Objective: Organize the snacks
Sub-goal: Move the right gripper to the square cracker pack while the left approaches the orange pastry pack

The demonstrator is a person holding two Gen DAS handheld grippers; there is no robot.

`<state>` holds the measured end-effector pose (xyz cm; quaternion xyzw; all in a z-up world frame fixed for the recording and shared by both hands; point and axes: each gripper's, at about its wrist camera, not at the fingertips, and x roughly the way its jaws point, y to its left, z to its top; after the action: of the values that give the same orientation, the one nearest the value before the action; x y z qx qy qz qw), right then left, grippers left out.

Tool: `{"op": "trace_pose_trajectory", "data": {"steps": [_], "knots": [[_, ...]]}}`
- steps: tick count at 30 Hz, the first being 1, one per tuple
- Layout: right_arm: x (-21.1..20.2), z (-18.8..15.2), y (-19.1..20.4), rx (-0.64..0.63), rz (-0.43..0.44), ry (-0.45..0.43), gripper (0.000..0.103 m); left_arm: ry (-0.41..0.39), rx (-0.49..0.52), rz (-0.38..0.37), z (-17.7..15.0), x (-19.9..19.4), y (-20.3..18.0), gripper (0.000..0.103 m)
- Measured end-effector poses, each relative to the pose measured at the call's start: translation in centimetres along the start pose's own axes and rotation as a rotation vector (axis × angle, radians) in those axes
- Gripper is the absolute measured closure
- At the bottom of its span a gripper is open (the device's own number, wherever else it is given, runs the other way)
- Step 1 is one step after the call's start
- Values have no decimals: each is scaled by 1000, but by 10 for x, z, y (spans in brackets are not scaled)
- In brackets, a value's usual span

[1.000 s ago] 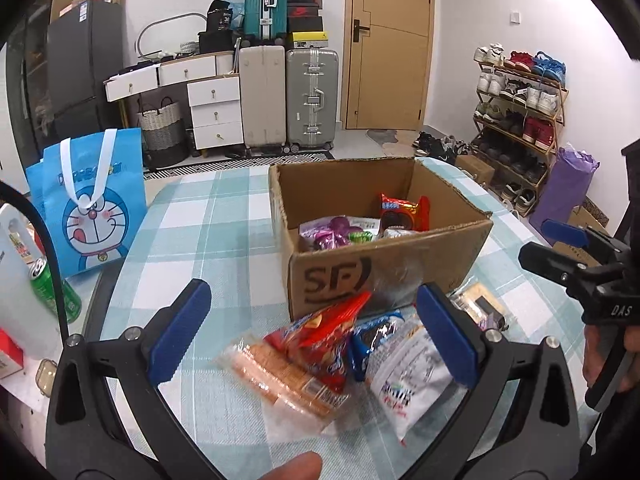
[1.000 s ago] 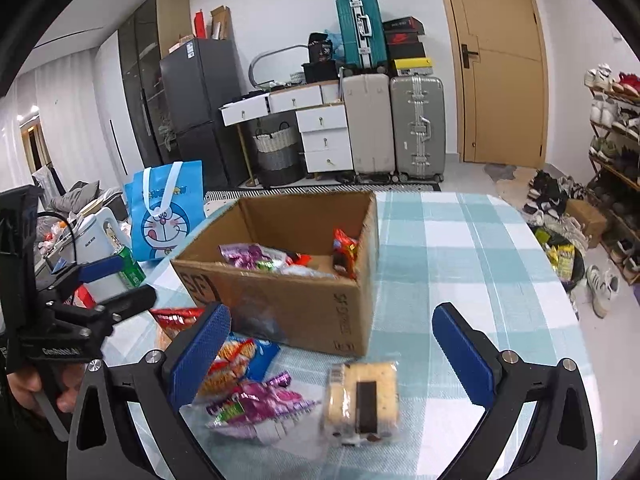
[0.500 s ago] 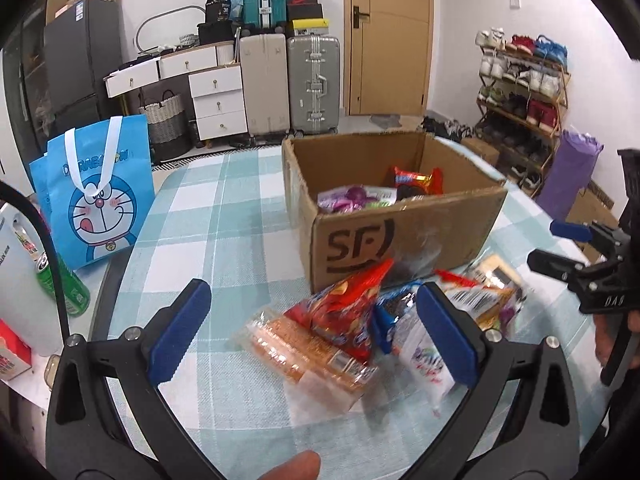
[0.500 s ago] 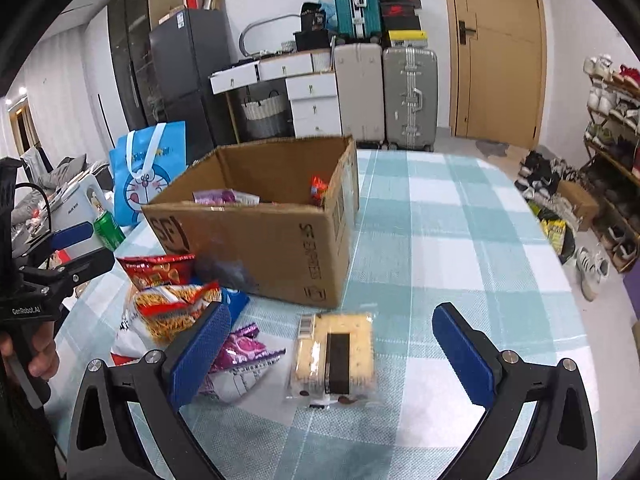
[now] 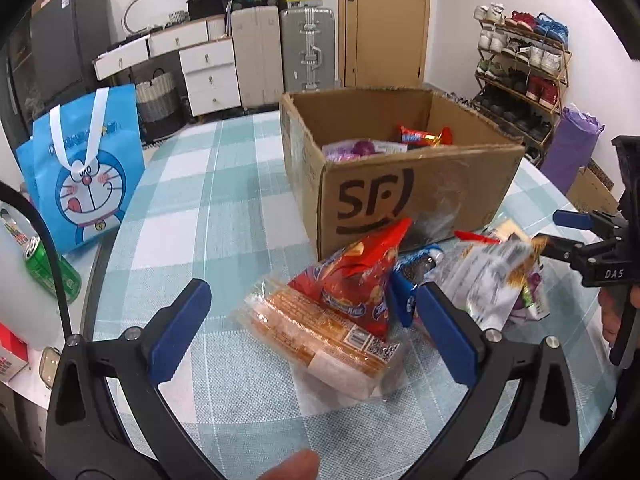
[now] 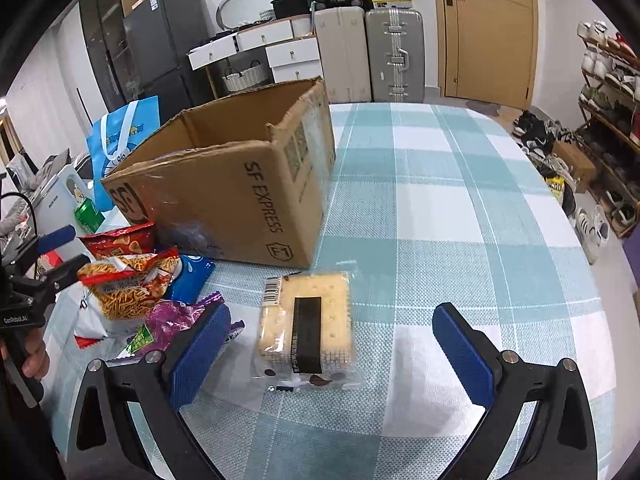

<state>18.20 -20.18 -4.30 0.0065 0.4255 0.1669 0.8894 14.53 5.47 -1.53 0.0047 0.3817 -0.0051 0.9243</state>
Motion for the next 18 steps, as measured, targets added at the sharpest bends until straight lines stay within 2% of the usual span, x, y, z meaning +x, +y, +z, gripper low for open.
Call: {"op": "trace_pose_trajectory", "data": {"steps": [8,11,18], "knots": [[4,-1,-10,15,-19,16,0,47,-26,-21,-4,14,7,1],[8,-2,-13,17,-19,33,1,59,-47,-6,-5,18,12,1],[13,-5,-16,-22,-32,71,0,86,-79,-9,-5,22,21,1]]}}
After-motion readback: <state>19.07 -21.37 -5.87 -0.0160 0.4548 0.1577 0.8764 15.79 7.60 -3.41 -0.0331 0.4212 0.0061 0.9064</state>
